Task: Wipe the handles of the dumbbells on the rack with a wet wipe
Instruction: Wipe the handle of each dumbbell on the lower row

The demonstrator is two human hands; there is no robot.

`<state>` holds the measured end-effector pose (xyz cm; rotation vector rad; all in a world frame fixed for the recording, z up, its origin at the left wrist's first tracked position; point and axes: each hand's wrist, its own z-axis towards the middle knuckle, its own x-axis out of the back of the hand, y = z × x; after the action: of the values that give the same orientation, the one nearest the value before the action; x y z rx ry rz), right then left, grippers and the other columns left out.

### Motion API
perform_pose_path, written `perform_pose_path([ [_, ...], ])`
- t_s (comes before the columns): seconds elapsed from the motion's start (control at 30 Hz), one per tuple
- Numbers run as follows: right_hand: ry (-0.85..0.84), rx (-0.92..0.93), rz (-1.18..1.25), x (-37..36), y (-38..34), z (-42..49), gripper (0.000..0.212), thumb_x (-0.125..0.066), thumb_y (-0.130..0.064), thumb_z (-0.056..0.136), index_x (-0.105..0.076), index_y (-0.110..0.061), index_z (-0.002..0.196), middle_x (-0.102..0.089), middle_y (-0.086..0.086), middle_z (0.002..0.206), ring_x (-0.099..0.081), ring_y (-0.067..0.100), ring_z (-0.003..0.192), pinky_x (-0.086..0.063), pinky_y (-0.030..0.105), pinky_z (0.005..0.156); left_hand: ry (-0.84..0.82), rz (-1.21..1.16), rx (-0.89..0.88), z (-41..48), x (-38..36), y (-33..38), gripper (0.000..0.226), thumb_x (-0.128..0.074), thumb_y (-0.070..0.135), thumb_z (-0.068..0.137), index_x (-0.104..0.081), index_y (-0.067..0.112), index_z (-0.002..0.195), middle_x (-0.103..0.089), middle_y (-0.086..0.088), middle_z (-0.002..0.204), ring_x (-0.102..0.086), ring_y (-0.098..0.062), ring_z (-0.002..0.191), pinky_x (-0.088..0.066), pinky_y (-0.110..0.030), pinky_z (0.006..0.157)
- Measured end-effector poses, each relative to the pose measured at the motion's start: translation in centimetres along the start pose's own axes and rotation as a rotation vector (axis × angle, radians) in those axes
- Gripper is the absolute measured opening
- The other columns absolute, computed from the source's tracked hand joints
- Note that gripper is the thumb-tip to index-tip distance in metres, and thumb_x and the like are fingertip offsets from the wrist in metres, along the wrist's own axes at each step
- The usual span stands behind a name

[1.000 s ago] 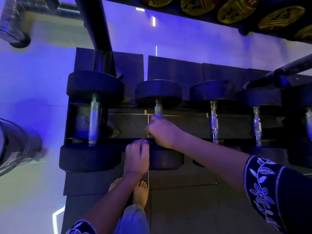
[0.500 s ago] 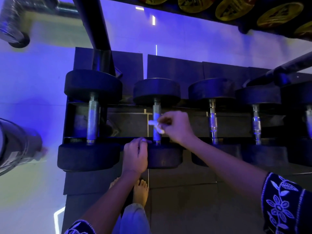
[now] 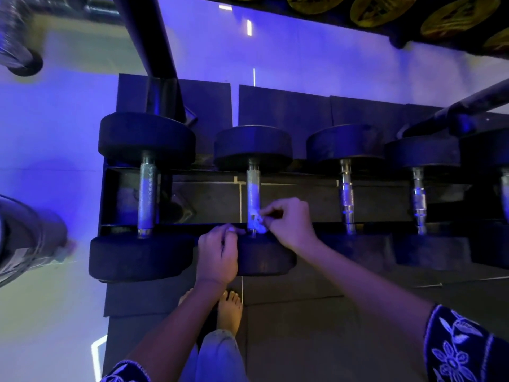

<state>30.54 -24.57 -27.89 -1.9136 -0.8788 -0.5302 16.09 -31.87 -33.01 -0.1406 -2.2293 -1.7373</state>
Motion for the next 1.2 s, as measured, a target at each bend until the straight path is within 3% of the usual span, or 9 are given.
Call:
perform_pose_path([
  [0.2,0.272,-0.058,0.13,0.6,-2.2,5.9,0.016,-0.069,0.002,0.072,-0.076,-0.008,0.082,-0.073,0.005,0.082,-0.064,0.012,0.077,-0.042,0.007,0.062,-0.011,-0.008,0.001,-0.1,0.2,0.4,0.041,-0.037,0.03,0.091,-0.074,0.013,0.083,-0.065,0.003,0.064,-0.057,-0.006,0.06,-0.037,-0.014,0.055],
  [0.33,0.211,-0.088,0.174,-0.6,-0.9,3.2,0.013,-0.072,-0.001,0.073,-0.076,-0.011,0.081,-0.074,0.002,0.083,-0.065,0.008,0.079,-0.052,0.021,0.078,-0.017,-0.02,0.027,-0.2,0.2,0.5,0.036,-0.039,0.02,0.092,-0.073,0.012,0.084,-0.064,0.003,0.064,-0.057,-0.007,0.059,-0.035,-0.01,0.054],
  [0.47,0.145,-0.156,0.161,-0.9,-0.4,2.1,0.013,-0.071,-0.001,0.073,-0.076,-0.013,0.077,-0.073,0.0,0.08,-0.066,0.01,0.079,-0.052,0.022,0.078,-0.014,-0.018,0.03,-0.1,0.2,0.7,0.037,-0.039,0.02,0.092,-0.073,0.011,0.084,-0.062,0.004,0.062,-0.056,-0.005,0.058,-0.035,-0.009,0.053],
  [0.63,0.292,-0.329,0.279,-0.3,-1.6,8.5,0.007,-0.062,-0.002,0.075,-0.067,-0.005,0.079,-0.067,0.01,0.083,-0.062,0.022,0.08,-0.053,0.03,0.071,-0.022,-0.032,0.019,-0.2,0.2,0.8,0.037,-0.039,0.019,0.092,-0.073,0.009,0.084,-0.064,0.002,0.065,-0.057,-0.008,0.061,-0.036,-0.009,0.056],
  [0.73,0.162,-0.406,0.38,-1.5,-0.3,8.1,0.025,-0.062,0.005,0.073,-0.063,0.0,0.098,-0.066,0.014,0.098,-0.062,0.026,0.091,-0.054,0.037,0.084,-0.03,-0.033,0.026,-0.3,0.3,0.5,0.037,-0.039,0.021,0.093,-0.073,0.009,0.085,-0.063,0.005,0.065,-0.057,-0.005,0.061,-0.036,-0.009,0.056],
  [0.9,-0.221,-0.359,0.257,-1.2,1.4,3.5,0.031,-0.057,0.012,0.077,-0.071,-0.005,0.098,-0.071,0.015,0.092,-0.066,0.023,0.082,-0.054,0.034,0.079,-0.023,-0.024,0.006,-0.1,0.2,0.5,0.037,-0.039,0.022,0.093,-0.073,0.01,0.087,-0.067,0.007,0.072,-0.061,-0.003,0.068,-0.038,-0.006,0.061],
  [1.03,-0.082,-0.472,0.54,-0.1,-0.1,7.2,0.038,-0.049,0.022,0.073,-0.054,0.0,0.104,-0.056,0.019,0.08,-0.058,0.027,0.068,-0.048,0.025,0.046,-0.034,-0.026,-0.007,-0.1,0.3,0.3,0.035,-0.039,0.02,0.093,-0.072,0.012,0.086,-0.064,0.009,0.069,-0.059,-0.002,0.066,-0.037,-0.006,0.061],
  [1.1,-0.019,-0.515,0.66,-0.1,-0.7,8.6,0.039,-0.049,0.022,0.073,-0.049,-0.002,0.104,-0.051,0.019,0.078,-0.058,0.029,0.072,-0.047,0.028,0.048,-0.035,-0.038,-0.004,-0.2,0.3,0.2,0.039,-0.038,0.027,0.093,-0.072,0.012,0.086,-0.065,0.009,0.07,-0.059,-0.003,0.066,-0.037,-0.007,0.061],
  [1.2,-0.115,-0.506,0.591,-0.3,-0.9,7.1,0.037,-0.046,0.022,0.074,-0.054,-0.002,0.1,-0.055,0.021,0.084,-0.058,0.027,0.073,-0.048,0.033,0.057,-0.036,-0.038,0.006,-0.2,0.3,0.2,0.035,-0.039,0.022,0.093,-0.072,0.013,0.086,-0.065,0.009,0.07,-0.059,-0.002,0.067,-0.038,-0.007,0.061],
])
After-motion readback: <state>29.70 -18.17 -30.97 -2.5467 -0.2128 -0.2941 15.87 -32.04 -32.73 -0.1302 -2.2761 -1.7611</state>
